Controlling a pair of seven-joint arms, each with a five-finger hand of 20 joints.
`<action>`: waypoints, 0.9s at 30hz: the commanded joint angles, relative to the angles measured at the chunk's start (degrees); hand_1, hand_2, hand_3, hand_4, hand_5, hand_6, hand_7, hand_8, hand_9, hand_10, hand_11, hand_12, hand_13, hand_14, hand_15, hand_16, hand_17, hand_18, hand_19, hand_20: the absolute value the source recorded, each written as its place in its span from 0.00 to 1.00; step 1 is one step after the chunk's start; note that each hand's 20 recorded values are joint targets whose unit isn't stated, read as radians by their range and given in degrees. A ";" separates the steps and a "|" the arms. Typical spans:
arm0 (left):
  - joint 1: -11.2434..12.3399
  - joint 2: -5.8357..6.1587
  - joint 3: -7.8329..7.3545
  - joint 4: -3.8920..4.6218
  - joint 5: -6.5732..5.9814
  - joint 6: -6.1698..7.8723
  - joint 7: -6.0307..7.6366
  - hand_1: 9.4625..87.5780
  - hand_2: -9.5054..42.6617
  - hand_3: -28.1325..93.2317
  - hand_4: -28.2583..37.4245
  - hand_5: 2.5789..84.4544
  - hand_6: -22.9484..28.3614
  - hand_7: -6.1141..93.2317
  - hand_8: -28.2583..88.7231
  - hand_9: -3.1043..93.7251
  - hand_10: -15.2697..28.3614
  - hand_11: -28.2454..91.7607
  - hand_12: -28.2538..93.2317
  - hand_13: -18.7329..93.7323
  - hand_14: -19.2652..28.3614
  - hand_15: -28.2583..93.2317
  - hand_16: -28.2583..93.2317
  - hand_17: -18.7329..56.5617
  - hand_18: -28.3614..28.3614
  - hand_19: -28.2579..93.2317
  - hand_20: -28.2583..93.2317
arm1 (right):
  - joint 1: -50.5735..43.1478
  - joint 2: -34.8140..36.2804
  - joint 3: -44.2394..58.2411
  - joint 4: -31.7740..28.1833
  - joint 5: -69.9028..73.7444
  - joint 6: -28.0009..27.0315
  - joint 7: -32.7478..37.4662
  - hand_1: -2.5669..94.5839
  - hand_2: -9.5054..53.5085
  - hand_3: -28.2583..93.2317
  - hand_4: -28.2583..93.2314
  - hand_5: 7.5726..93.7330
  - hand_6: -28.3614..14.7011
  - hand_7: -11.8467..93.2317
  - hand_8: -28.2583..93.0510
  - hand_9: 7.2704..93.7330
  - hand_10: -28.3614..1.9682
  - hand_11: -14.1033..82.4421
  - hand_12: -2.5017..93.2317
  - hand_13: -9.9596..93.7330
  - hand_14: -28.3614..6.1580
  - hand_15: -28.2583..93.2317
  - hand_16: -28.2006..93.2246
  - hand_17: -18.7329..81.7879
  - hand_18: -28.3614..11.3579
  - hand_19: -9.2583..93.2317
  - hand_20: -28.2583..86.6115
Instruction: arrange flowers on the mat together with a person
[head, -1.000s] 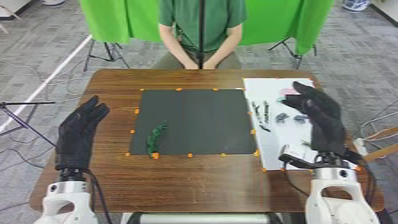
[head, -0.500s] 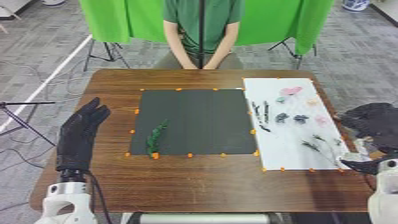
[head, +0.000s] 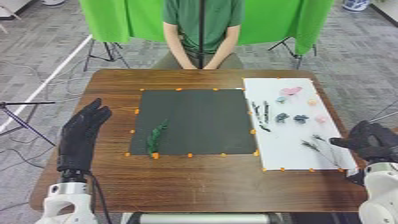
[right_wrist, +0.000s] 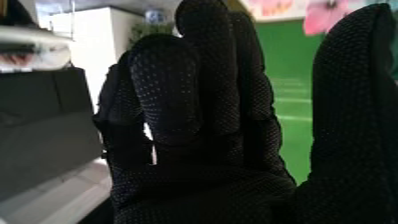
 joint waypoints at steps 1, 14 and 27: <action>0.58 -0.33 0.20 0.02 0.28 -0.69 -0.77 0.23 0.01 0.75 0.10 0.50 0.53 0.19 0.19 0.48 0.64 0.37 0.35 0.46 0.74 0.33 0.25 0.33 0.64 0.24 0.37 | -0.13 0.09 0.06 0.36 2.19 -3.64 -0.55 0.51 0.00 0.57 0.00 0.79 0.68 0.31 0.15 0.90 0.61 0.40 0.26 0.84 0.60 0.73 0.45 0.52 0.19 0.80 0.67; 0.85 -0.61 0.27 -0.14 0.33 -0.94 -0.94 0.23 0.01 0.75 0.10 0.50 0.53 0.19 0.19 0.48 0.64 0.37 0.35 0.47 0.74 0.33 0.25 0.33 0.65 0.24 0.37 | -0.19 0.14 -1.88 1.61 0.28 -4.34 -0.81 0.44 0.00 0.75 0.00 0.81 0.69 0.30 0.15 0.92 0.62 0.38 0.25 0.84 0.59 0.73 0.46 0.52 0.19 0.79 0.67; 0.84 -0.56 0.36 -0.10 -0.14 -0.76 -1.03 0.23 0.02 0.75 0.10 0.50 0.53 0.19 0.19 0.48 0.64 0.36 0.35 0.46 0.74 0.33 0.25 0.32 0.65 0.24 0.36 | 1.01 0.68 -5.07 4.64 -2.67 -0.10 -0.46 0.85 0.00 0.07 0.39 0.85 0.70 0.30 0.28 0.97 0.65 0.34 0.30 0.85 0.59 0.73 0.46 0.53 0.20 0.79 0.66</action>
